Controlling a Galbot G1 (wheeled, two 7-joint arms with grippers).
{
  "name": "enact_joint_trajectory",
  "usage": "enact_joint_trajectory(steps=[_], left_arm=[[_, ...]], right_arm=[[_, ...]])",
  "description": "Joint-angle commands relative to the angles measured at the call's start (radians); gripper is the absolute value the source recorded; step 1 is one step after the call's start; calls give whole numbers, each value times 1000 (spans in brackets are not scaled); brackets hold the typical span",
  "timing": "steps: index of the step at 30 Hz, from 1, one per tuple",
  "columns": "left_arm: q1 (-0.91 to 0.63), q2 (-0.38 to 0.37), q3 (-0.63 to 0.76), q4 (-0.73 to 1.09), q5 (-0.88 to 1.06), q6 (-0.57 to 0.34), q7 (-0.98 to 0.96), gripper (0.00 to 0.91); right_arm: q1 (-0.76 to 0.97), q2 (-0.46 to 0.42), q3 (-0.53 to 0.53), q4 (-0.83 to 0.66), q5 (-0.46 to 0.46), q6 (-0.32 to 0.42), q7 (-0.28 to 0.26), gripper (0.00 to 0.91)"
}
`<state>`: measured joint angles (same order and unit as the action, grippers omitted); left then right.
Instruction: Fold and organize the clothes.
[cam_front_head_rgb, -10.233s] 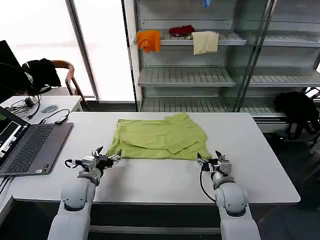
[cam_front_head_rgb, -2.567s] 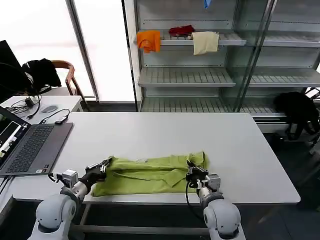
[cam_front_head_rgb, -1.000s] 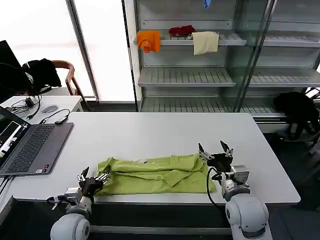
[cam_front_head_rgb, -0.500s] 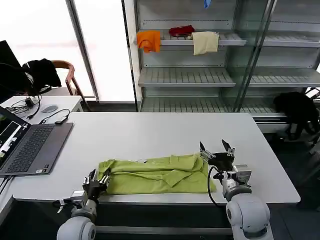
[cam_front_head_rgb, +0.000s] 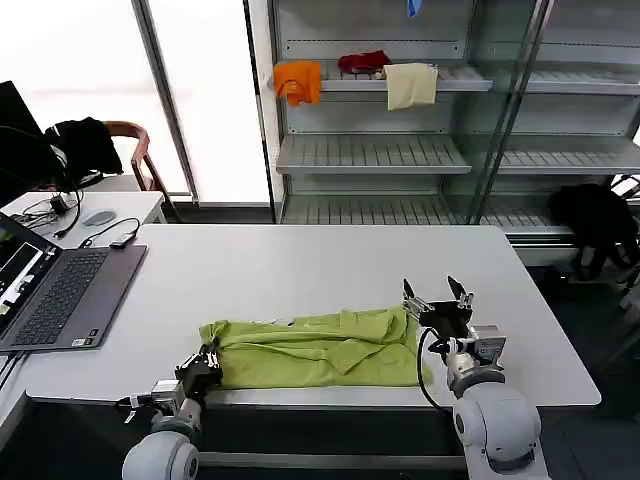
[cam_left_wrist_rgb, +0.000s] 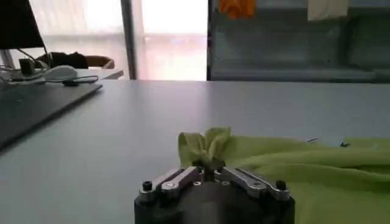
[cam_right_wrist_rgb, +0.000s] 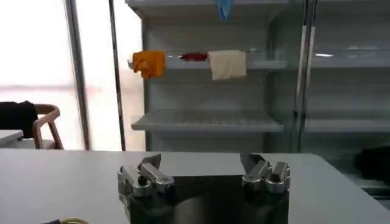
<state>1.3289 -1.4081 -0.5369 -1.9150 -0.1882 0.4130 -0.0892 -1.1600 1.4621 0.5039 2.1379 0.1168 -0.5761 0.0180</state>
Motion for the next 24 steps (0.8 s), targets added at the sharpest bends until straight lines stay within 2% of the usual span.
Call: enact_joint_trajectory(steps=[1,6,14,24], left_arm=[[1,0,0,10,10,-38,3,0],[6,4,-19,-4,37,-74,19,0],[-10,46,-162,0,288,-124,166,0],[-37,188,-323,38,343,-148,281,0]], right_arm=[[2,-3,-1,0,4,-1,4,907],[5,-6,-4,-4,6,-1,8,907],[0,-9,4,0,11,-1,7,907],[-8,-9,13,1,16,-1,7,907]])
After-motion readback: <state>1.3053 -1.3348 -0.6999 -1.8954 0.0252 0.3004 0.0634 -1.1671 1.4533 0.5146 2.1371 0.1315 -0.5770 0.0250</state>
